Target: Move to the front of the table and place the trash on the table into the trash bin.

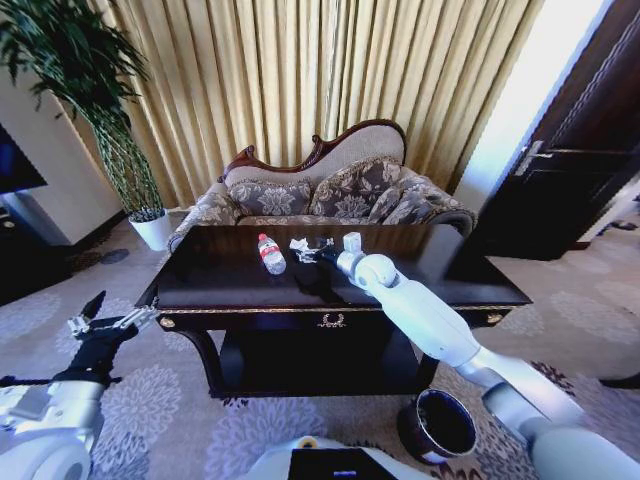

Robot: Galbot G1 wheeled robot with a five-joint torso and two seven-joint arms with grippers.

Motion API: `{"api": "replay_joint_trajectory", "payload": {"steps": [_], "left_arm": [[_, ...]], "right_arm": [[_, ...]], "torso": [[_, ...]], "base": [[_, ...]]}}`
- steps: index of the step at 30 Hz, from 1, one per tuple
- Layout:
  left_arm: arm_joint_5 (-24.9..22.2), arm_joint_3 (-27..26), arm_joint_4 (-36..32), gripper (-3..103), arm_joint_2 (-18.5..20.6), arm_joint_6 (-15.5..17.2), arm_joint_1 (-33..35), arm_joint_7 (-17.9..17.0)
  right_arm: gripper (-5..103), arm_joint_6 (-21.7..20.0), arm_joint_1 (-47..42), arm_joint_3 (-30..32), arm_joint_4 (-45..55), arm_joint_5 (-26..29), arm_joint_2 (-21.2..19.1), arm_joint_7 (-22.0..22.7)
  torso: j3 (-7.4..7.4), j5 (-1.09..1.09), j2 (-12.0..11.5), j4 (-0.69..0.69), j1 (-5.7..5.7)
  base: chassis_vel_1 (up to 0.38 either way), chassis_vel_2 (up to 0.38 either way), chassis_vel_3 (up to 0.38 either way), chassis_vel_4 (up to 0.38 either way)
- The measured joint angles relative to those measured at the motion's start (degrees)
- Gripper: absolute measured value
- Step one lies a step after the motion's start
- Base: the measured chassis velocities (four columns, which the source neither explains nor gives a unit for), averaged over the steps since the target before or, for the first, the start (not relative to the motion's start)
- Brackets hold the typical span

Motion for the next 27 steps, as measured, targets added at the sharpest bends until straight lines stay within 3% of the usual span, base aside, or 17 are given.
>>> {"api": "replay_joint_trajectory", "payload": {"steps": [27], "left_arm": [[-0.16,-0.46,0.0,100,-0.92,-0.12,-0.55,0.1]], "right_arm": [[100,0.39,3.5,-3.05,-7.45,-2.19,4.52,0.11]], "torso": [[0.0,0.0,0.0,0.0,0.0]], "base": [[0.0,0.0,0.0,0.0]]}}
